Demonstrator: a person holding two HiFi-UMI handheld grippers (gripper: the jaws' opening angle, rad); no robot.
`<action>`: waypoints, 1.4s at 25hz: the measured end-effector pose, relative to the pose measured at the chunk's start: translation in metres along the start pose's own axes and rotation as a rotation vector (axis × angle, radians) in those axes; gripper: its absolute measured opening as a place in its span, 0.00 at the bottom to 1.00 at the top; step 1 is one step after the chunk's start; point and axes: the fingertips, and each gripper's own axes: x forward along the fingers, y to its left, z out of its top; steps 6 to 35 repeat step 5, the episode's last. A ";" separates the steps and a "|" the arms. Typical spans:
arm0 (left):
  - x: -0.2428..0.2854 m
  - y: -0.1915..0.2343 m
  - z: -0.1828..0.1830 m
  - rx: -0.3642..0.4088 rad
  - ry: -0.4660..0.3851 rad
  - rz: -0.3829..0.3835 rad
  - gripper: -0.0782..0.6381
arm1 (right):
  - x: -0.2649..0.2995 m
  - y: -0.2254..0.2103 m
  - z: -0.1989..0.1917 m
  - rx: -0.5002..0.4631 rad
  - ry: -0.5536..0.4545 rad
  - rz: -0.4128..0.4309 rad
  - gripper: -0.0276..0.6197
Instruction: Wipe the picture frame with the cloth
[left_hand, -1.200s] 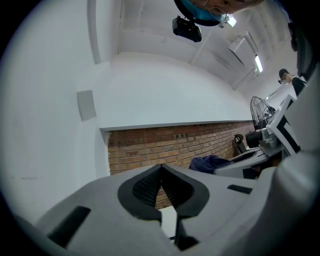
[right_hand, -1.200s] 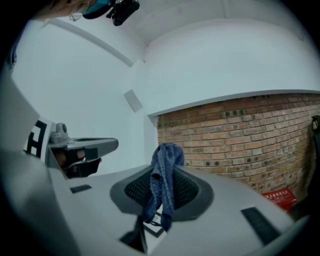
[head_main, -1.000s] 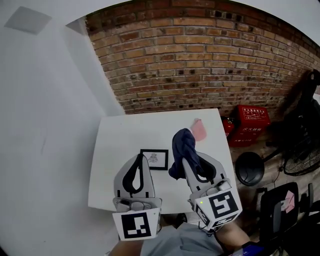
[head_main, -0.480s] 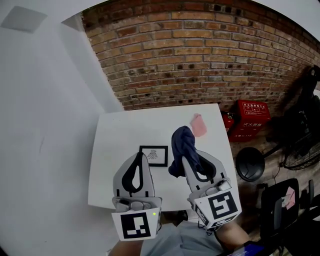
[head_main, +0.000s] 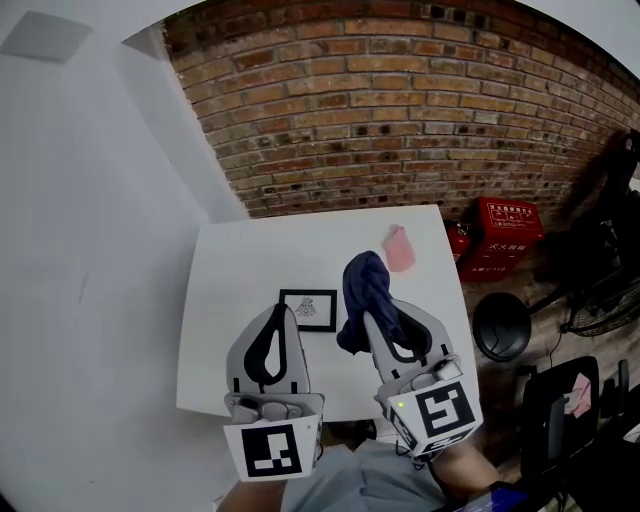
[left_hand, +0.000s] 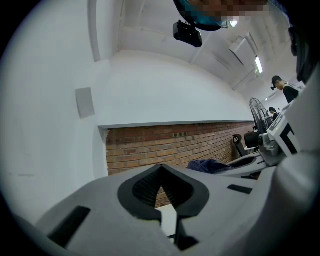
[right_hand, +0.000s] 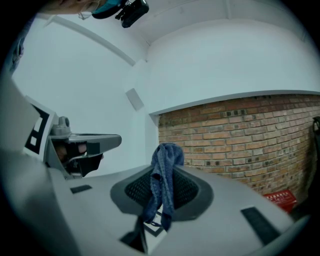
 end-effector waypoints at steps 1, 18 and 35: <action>0.000 0.000 0.000 0.000 -0.002 -0.001 0.12 | 0.001 0.000 -0.001 0.000 0.000 0.000 0.17; 0.004 -0.002 -0.002 0.000 0.003 -0.003 0.12 | 0.003 -0.004 -0.001 -0.002 0.001 0.001 0.17; 0.004 -0.002 -0.002 0.000 0.003 -0.003 0.12 | 0.003 -0.004 -0.001 -0.002 0.001 0.001 0.17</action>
